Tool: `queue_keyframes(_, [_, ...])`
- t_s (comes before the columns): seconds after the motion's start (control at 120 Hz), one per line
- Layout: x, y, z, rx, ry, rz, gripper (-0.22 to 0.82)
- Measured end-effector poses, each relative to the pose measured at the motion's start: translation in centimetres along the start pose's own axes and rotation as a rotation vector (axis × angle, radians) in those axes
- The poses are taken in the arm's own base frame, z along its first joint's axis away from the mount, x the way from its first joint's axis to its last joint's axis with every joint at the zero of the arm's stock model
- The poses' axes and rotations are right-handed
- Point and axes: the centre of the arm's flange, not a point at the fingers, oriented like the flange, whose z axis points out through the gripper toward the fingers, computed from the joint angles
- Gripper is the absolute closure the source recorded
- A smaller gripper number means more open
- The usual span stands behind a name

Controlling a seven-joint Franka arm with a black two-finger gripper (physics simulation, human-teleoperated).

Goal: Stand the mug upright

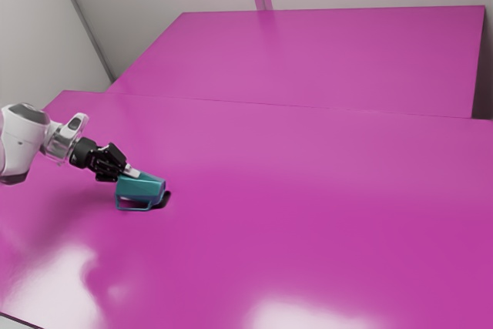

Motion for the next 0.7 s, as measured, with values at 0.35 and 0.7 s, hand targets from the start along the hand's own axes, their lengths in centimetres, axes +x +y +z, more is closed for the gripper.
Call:
queue_keyframes(0.35, [0.2, 7.0, 0.3, -0.038, -0.050, 0.133, 0.77])
queue_keyframes(0.7, [2.2, 18.5, 5.4, 0.411, -0.247, 0.380, 0.79])
